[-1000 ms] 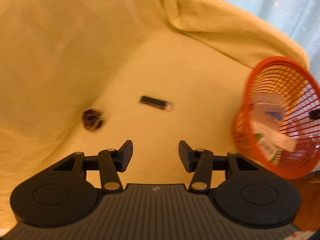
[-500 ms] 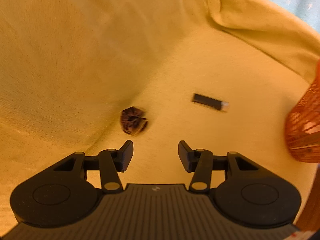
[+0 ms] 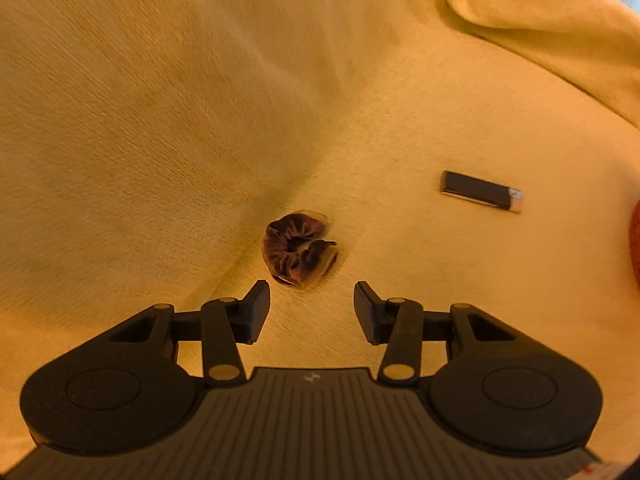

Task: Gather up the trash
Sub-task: 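Move the open left gripper to the brown scrunchie, then close the left gripper on the brown scrunchie and lift it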

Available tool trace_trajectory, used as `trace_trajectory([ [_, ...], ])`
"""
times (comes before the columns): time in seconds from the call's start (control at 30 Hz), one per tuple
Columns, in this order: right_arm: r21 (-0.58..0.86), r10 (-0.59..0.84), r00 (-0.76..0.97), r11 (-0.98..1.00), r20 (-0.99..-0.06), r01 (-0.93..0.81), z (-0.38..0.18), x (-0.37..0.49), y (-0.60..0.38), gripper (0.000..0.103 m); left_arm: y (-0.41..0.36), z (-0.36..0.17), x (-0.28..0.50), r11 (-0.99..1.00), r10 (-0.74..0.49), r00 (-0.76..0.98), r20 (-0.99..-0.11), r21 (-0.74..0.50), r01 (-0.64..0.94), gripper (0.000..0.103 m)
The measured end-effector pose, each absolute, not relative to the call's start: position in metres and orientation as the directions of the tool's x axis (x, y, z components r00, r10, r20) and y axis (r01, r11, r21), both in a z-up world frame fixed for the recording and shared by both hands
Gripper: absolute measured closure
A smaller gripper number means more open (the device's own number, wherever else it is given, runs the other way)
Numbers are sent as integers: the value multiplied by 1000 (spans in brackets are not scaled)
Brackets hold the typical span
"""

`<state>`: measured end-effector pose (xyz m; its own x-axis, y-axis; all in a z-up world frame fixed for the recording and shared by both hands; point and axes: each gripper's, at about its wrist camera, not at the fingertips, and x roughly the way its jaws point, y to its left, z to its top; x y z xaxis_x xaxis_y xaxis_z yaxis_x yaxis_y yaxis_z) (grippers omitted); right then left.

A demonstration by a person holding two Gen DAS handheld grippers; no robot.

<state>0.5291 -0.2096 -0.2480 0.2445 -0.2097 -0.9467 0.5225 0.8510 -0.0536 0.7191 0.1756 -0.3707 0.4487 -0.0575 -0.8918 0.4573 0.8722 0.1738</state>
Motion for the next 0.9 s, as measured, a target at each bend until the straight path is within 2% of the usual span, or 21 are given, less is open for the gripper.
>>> trace_trajectory([
  [0.23,-55,-212,237,844,-948,533,-249,530,-210,92,172,-387,733,849,-47,469,-882,212,484,68],
  [0.37,-54,-213,236,840,-948,540,-249,530,-210,92,165,-392,734,827,-43,475,-879,235,511,88],
  [0.5,-53,-214,238,838,-947,544,-250,530,-210,92,164,-393,734,818,-32,480,-877,254,517,96],
  [0.9,-43,-203,253,851,-946,523,-248,524,-209,92,172,-331,701,876,-107,476,-873,143,460,99],
])
